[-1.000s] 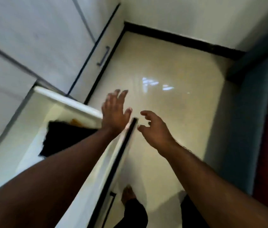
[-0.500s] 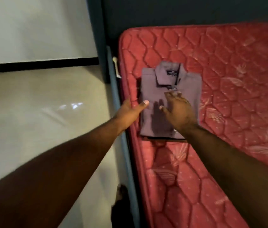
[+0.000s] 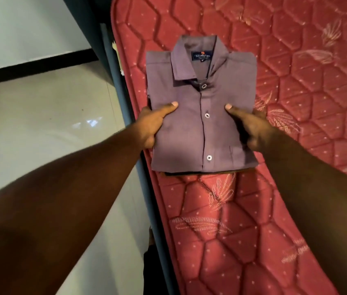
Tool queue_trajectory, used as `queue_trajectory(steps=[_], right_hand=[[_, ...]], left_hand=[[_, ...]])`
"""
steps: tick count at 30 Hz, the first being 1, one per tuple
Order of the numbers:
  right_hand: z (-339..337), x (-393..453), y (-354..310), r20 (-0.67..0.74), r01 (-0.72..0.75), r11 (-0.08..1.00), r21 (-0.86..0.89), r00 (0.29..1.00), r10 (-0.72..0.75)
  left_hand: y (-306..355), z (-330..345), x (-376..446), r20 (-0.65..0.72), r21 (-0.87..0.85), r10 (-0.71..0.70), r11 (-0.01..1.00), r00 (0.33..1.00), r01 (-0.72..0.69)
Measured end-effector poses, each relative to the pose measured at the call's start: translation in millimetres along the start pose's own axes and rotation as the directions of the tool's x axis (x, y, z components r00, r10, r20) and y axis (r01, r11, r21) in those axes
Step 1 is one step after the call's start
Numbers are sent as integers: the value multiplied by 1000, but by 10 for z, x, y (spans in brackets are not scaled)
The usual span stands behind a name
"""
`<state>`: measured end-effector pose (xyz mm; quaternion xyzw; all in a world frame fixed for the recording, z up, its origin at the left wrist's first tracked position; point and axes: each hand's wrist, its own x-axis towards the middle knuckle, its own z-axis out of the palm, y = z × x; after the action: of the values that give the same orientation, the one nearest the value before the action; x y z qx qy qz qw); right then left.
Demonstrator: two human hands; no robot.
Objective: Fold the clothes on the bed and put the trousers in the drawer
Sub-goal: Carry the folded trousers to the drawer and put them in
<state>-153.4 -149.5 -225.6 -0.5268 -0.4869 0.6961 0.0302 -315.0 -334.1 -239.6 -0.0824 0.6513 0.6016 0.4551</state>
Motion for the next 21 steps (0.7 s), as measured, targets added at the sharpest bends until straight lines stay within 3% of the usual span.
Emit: queue_trajectory(steps=[3, 9, 12, 16, 21], right_hand=[[-63, -187, 35, 174, -120, 987, -103, 975, 136], [396, -988, 739, 231, -55, 998, 11, 972, 51], [874, -1411, 1100, 305, -123, 991, 50, 947, 102], [1620, -1996, 1470, 388, -169, 984, -47, 905, 174], [2647, -3075, 1808, 531, -123, 960, -251, 812, 243]], left_hand=[[-54, -179, -220, 50, 17, -120, 993, 992, 119], [-578, -945, -1089, -39, -52, -113, 993, 993, 111], [-856, -1543, -1549, -105, -119, -110, 988, 988, 97], [-1163, -2439, -2331, -273, -221, -76, 975, 959, 15], [-1566, -3524, -3804, -498, -368, -42, 915, 866, -167]])
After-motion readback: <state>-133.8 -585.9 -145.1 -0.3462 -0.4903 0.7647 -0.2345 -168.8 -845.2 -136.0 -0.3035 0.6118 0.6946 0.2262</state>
